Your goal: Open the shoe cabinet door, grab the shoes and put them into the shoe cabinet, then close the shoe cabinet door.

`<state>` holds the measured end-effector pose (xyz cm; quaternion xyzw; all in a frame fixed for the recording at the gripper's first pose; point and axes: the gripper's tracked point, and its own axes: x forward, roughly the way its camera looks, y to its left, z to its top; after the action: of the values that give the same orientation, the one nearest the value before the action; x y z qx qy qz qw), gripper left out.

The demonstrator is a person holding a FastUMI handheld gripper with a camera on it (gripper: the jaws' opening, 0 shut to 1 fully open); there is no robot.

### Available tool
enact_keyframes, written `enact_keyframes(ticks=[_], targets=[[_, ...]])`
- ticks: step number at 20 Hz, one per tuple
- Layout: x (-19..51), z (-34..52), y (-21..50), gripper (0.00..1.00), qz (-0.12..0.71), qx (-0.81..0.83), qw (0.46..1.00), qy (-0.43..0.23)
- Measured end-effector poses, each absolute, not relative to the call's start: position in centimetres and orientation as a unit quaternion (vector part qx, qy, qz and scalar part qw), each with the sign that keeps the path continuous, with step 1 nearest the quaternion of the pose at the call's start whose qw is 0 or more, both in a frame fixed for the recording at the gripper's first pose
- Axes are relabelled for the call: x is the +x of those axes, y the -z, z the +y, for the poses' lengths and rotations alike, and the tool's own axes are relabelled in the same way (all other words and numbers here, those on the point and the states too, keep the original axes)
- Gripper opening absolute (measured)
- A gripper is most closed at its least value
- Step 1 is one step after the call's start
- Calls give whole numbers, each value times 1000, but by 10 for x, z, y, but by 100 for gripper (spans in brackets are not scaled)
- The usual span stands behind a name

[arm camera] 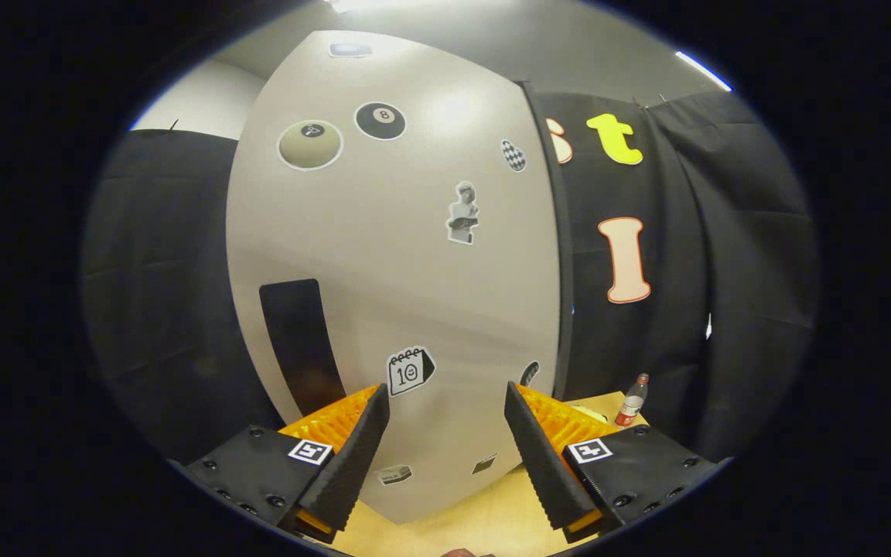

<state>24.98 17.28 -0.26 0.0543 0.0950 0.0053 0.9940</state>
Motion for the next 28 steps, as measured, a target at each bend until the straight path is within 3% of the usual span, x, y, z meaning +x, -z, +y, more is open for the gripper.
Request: enact_keyframes(ticks=[4, 13, 19, 28], targets=[[254, 190, -13, 97, 69, 64, 995, -15], [187, 117, -44, 96, -4, 83, 995, 53], [154, 60, -42, 96, -3, 99, 990, 101], [120, 30, -37, 96, -2, 72, 991, 112]])
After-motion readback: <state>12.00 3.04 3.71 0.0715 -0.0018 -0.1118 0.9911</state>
